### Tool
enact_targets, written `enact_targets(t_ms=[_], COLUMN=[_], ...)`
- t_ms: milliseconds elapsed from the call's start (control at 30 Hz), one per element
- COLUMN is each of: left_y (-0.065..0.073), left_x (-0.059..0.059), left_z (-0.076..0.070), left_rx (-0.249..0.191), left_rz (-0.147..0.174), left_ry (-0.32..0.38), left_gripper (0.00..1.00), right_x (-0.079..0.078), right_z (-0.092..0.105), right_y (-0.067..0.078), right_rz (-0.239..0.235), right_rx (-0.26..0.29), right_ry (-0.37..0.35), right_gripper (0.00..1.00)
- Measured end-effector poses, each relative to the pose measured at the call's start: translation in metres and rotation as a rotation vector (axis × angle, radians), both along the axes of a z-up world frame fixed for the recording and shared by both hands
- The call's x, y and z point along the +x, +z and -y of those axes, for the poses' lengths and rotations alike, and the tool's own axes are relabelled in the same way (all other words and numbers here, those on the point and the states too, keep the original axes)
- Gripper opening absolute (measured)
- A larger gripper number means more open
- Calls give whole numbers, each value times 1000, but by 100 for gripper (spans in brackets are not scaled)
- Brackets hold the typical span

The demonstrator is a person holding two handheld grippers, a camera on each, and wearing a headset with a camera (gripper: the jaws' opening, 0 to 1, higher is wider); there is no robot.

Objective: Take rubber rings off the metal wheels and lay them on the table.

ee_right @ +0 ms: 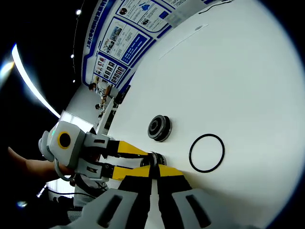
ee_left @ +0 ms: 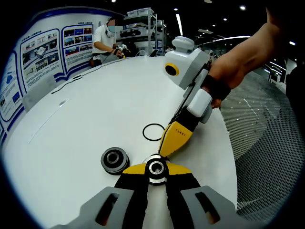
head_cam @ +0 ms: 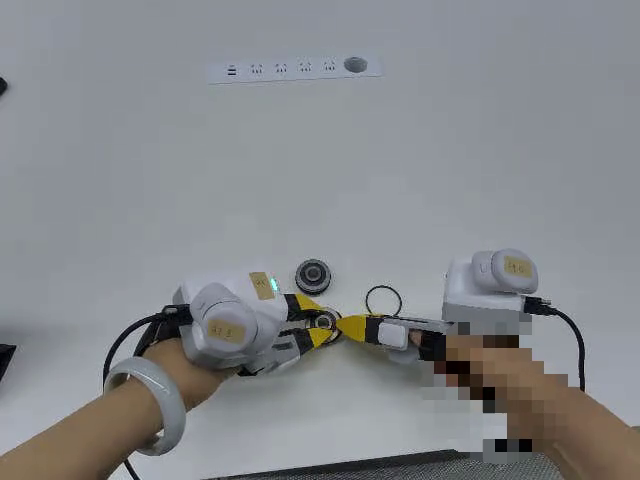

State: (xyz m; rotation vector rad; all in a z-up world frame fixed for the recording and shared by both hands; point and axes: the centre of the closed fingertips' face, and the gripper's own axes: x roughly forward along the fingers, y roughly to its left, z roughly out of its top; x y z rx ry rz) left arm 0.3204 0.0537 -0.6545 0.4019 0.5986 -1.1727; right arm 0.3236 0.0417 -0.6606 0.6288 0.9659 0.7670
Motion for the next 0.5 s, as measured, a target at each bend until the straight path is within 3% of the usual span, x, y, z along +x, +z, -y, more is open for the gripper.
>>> enact_targets(t_ms=[500], left_y=[0], left_x=[0], left_z=[0], left_rx=[-2], left_rz=[-2], left_ry=[0], left_gripper=[13], right_x=[1], right_z=[-1], right_y=[2], right_rz=[33], right_rx=[-16], right_ry=[16], right_gripper=[2])
